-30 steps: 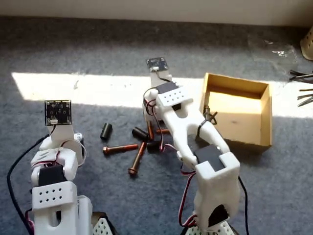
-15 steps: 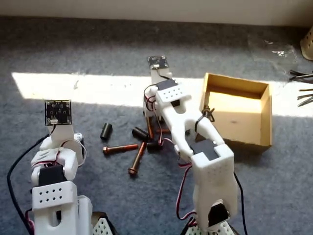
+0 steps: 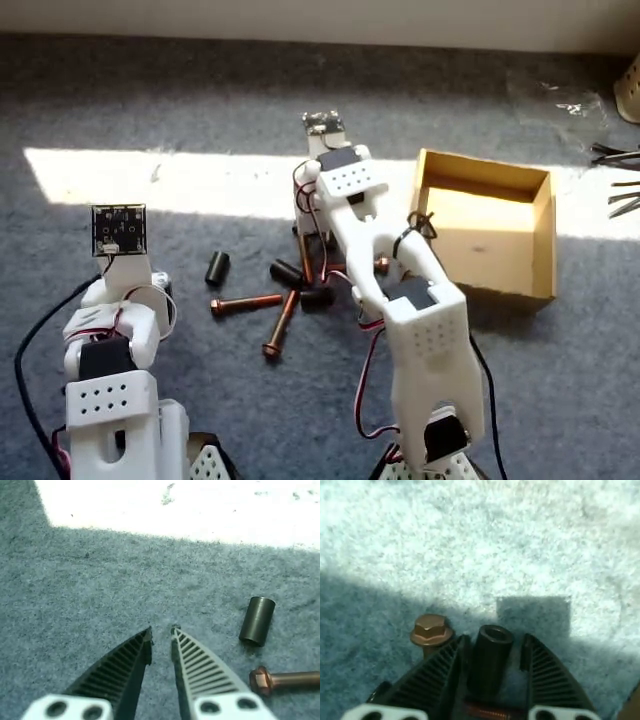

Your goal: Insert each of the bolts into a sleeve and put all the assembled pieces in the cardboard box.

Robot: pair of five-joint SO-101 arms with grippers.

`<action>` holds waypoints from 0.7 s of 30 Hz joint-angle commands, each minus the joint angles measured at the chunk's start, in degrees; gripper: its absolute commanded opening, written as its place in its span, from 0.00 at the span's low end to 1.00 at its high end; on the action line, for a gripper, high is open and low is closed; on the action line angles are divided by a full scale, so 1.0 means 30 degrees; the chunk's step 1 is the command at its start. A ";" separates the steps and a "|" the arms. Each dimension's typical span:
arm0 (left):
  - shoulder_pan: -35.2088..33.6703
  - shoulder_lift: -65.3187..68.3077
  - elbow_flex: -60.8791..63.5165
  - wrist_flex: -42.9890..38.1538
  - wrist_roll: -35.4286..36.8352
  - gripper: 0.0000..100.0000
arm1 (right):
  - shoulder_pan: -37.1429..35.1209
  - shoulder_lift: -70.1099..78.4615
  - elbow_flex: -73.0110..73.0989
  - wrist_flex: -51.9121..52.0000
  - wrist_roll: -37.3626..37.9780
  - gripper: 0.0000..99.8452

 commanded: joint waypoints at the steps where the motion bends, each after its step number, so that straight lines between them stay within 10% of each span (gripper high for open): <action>1: -0.0161 -0.0337 -0.0073 -0.0322 0.0059 0.08 | 0.0220 -0.0073 -0.0835 0.0220 0.0117 0.16; 21: -0.0161 -0.0278 -0.0073 -0.0352 0.0059 0.08 | 0.0278 -0.0220 -0.0864 0.1744 0.0293 0.00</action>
